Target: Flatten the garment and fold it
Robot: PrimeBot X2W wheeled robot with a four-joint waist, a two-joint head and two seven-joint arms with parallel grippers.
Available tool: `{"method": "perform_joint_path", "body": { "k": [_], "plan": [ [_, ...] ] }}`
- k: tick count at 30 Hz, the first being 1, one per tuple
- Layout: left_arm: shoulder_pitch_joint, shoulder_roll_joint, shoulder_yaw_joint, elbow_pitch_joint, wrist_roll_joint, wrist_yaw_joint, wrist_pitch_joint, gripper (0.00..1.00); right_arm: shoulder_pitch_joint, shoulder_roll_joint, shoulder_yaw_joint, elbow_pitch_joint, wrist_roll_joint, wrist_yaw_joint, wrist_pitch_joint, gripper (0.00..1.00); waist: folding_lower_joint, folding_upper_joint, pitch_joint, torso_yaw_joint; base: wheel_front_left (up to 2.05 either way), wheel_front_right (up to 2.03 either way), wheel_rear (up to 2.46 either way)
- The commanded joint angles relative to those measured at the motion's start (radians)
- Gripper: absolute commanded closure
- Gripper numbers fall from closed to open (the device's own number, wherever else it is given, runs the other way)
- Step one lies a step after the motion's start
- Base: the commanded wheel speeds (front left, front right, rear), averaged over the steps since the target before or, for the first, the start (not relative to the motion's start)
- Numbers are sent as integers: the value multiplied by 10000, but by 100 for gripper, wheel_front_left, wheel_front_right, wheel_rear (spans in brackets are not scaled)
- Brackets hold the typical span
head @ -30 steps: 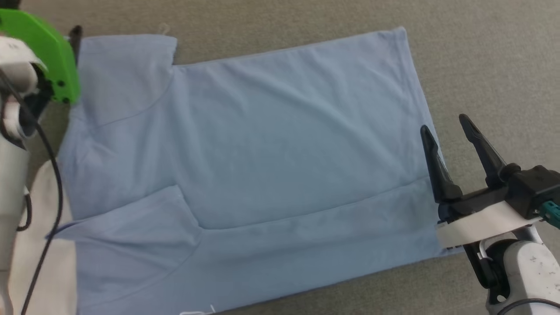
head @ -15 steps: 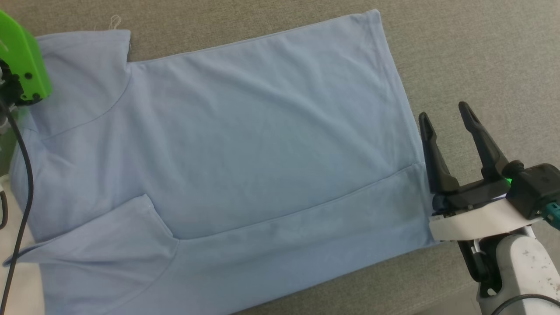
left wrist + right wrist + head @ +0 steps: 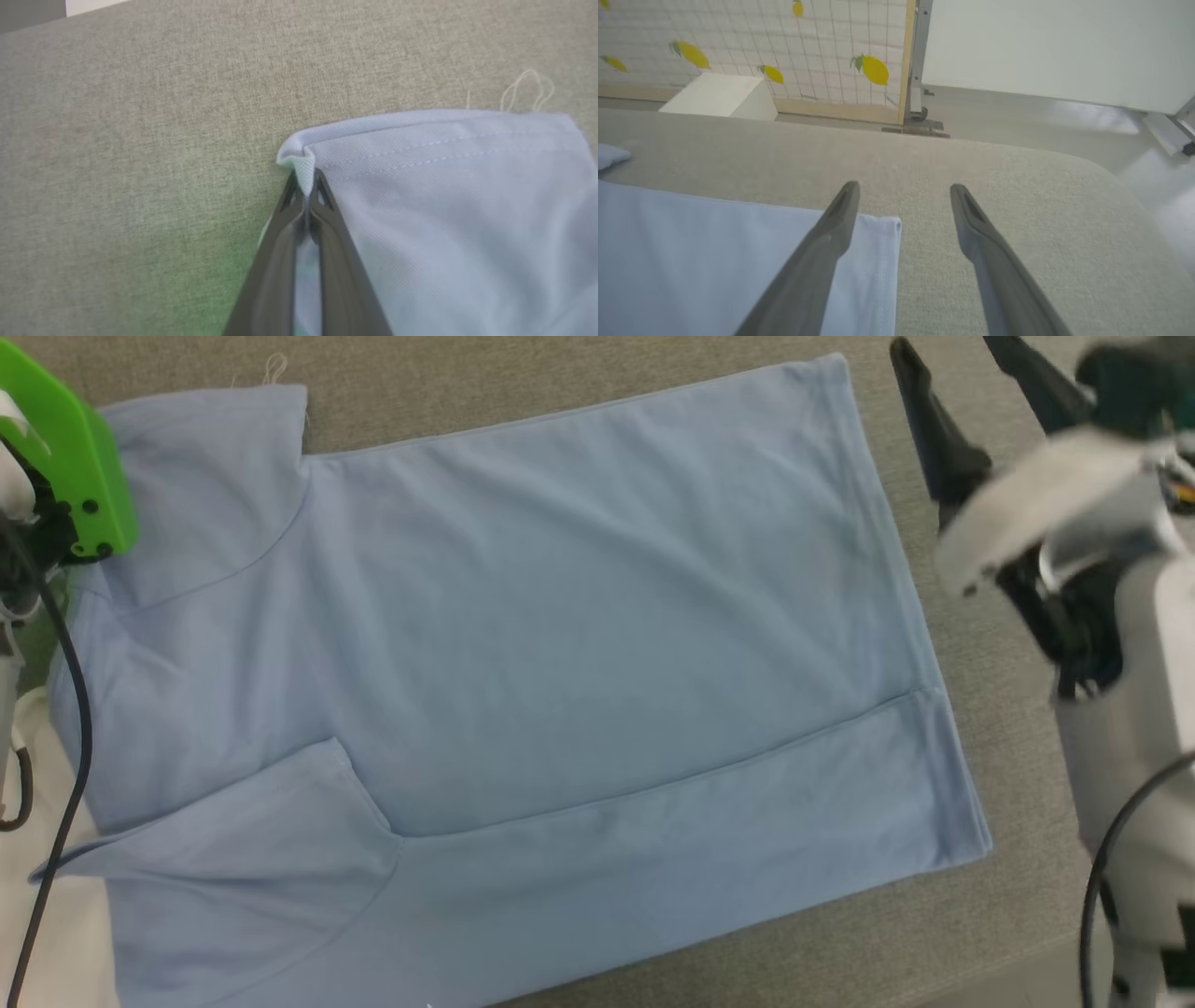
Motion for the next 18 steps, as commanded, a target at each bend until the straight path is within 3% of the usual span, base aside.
{"method": "perform_joint_path", "body": {
  "k": [1, 9, 15, 16, 17, 18],
  "plan": [
    [1, -99, -138, 104, 25, -55, -5, 100, -558, 71, -11, 502, 168, -15, 573, 0, 0, -1, 187, 156, 0, 0, 0],
    [-538, -346, -413, 44, 111, -300, -227, 100, -2762, 373, -294, 3409, -69, -15, 3828, 0, 0, -1, 591, 611, 0, 0, 0],
    [-848, -514, -569, 230, 101, -562, -487, 100, -3437, 595, -474, 4494, -405, -15, 5333, 0, 0, -1, 717, 813, 0, 0, 0],
    [-874, -536, -581, 275, 95, -585, -525, 100, -3484, 599, -493, 4608, -466, -15, 5554, 5, 0, -1, 719, 827, 0, 0, 0],
    [-899, -559, -601, 337, 89, -619, -571, 100, -3526, 610, -509, 4738, -537, -15, 5851, 51, 0, -1, 711, 842, 0, 0, 0],
    [-913, -576, -616, 382, 88, -648, -627, 100, -3547, 618, -514, 4817, -582, -15, 6085, 78, 0, -1, 697, 852, 0, 0, 0]
  ]
}}
